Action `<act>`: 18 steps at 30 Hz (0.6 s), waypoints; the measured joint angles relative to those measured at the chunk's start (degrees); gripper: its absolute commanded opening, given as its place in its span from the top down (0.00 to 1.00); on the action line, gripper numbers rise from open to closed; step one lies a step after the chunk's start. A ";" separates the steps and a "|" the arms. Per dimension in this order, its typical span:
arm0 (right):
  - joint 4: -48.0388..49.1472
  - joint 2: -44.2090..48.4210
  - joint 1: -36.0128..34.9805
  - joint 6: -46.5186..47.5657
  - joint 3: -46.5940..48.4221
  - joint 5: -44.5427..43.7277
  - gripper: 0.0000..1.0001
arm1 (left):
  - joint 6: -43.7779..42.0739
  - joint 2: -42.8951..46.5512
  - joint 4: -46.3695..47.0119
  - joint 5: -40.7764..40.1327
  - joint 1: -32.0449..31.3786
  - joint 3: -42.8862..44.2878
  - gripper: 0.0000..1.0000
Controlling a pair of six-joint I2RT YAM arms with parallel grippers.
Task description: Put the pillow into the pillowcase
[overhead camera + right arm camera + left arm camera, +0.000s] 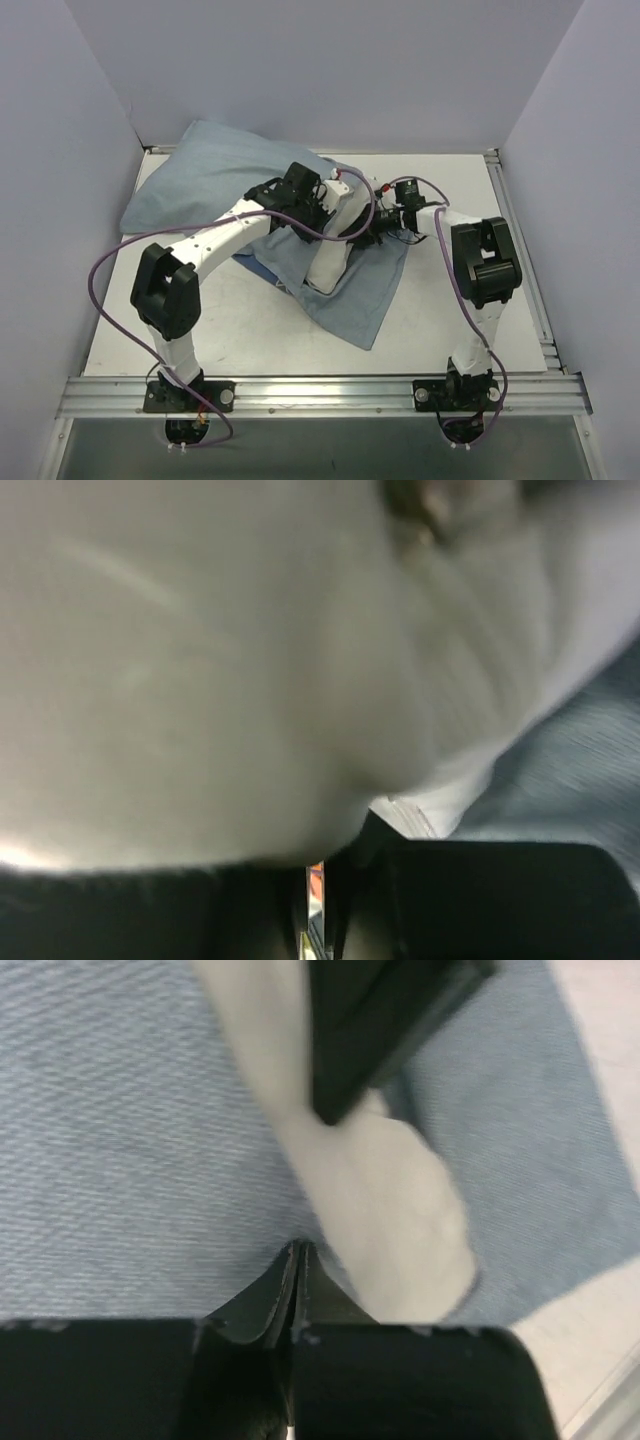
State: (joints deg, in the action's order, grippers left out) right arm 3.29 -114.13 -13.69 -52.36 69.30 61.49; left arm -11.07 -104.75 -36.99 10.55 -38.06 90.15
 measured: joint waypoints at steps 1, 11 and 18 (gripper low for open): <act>1.57 0.02 -0.15 -0.79 -0.07 0.92 1.00 | -0.37 0.79 -0.48 2.60 0.35 0.00 1.00; -2.56 1.11 0.09 5.62 0.17 6.05 0.60 | -6.71 18.51 -3.58 16.68 -1.88 -2.08 0.30; -24.11 2.54 14.71 31.50 15.87 -11.23 0.56 | -13.35 9.60 2.47 6.21 -8.74 -2.67 0.20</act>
State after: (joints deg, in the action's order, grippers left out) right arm -20.82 -111.59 1.02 -20.86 85.17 50.26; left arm -24.43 -95.15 -34.52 16.75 -46.81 87.48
